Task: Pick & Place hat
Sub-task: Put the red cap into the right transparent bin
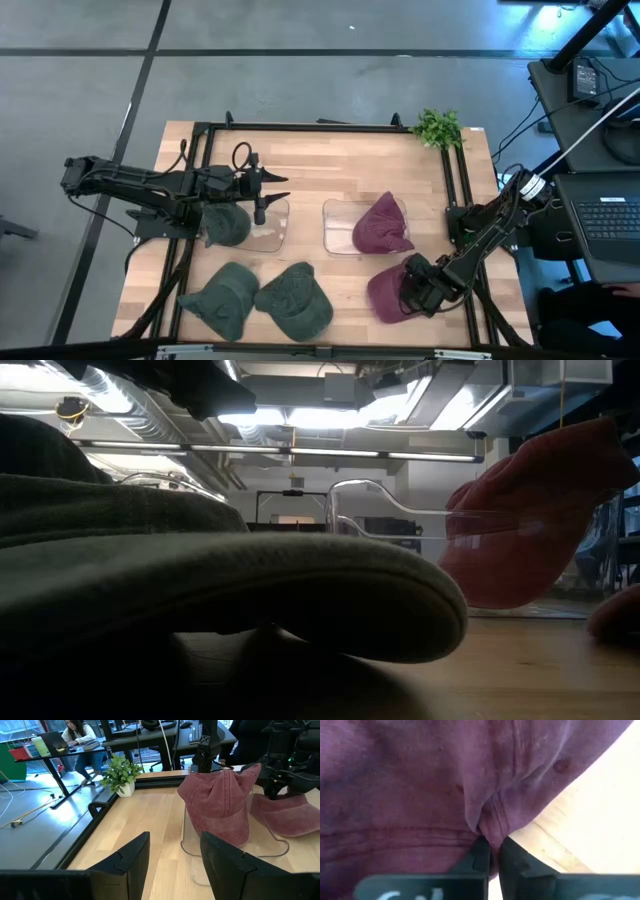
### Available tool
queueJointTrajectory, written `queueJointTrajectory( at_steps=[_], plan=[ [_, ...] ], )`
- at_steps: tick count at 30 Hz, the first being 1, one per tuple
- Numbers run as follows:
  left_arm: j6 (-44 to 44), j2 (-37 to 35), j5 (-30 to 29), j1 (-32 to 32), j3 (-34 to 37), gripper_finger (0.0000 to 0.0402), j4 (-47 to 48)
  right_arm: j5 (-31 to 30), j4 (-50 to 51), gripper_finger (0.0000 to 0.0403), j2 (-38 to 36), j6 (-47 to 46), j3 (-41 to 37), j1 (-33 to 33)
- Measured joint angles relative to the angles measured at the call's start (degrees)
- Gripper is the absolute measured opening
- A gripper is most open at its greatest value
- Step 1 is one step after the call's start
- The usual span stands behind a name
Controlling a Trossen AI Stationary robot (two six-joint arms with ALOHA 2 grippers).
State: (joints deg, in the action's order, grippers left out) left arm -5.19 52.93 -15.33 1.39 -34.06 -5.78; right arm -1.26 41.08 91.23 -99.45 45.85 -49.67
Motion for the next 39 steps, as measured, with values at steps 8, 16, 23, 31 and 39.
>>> queueJointTrajectory(
  at_steps=[8, 16, 23, 31, 39],
  plan=[
    [0.11, 0.09, 0.0, 0.0, 0.0, 0.0171, -0.02, -0.36, 10.06, 0.0013, -5.02, 1.46, 4.66, -0.77],
    [1.42, 2.09, 0.0, 0.0, 0.0, 0.0171, 0.04, -1.75, 18.61, 0.0013, -6.53, 2.05, 12.28, -2.62],
    [-0.18, 3.63, 0.0, 0.01, 0.0, 0.0171, -1.6, -7.42, 23.04, 0.0013, -6.59, 4.14, 23.47, -4.94],
    [-1.62, -0.01, -0.09, 0.0, -0.05, 0.0171, -3.56, -15.28, 28.76, 0.0013, -6.59, 17.22, 37.55, -5.43],
    [-1.62, -2.09, -0.04, 0.02, -0.04, 0.0171, -3.8, -26.61, 36.21, 0.0013, -6.64, 33.38, 54.3, 0.28]
  ],
)
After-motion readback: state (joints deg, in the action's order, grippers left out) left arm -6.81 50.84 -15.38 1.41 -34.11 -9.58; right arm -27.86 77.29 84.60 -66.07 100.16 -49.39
